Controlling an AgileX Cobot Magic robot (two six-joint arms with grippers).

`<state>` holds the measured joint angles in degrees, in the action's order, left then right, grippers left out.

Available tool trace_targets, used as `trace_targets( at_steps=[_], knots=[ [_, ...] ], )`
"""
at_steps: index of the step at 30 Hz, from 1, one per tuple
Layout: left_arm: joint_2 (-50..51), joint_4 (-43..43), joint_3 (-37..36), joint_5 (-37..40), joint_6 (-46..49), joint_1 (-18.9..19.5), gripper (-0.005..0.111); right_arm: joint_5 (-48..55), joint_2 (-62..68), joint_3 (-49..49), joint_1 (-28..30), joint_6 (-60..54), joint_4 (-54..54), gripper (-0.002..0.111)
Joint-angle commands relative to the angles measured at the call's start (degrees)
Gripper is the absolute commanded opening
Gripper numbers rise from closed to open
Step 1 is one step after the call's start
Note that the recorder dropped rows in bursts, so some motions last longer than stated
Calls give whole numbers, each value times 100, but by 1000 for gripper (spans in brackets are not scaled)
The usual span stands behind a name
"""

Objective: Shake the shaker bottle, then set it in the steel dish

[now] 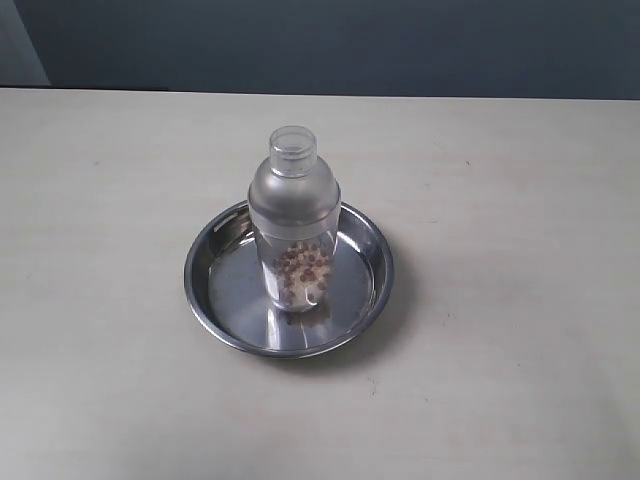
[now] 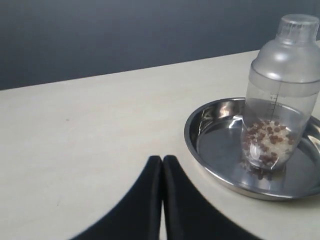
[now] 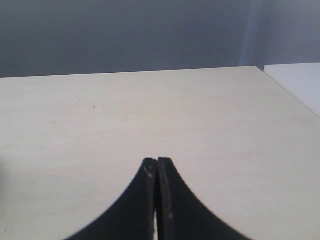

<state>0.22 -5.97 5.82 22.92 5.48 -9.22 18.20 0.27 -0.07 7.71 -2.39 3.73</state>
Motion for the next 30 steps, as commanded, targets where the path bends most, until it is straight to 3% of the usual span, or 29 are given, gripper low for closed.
trace_targets(
  at_steps=[1,8,30],
  knots=[
    [-22,-59,-271,-125,-47,10,0,-75,-27,7,20,-11,4,-1],
    [-22,-59,-582,-326,-47,10,0,-75,-27,7,20,-11,4,-1],
    [-22,-59,-582,-419,-35,10,0,-75,-27,7,20,-11,4,-1]
  ],
)
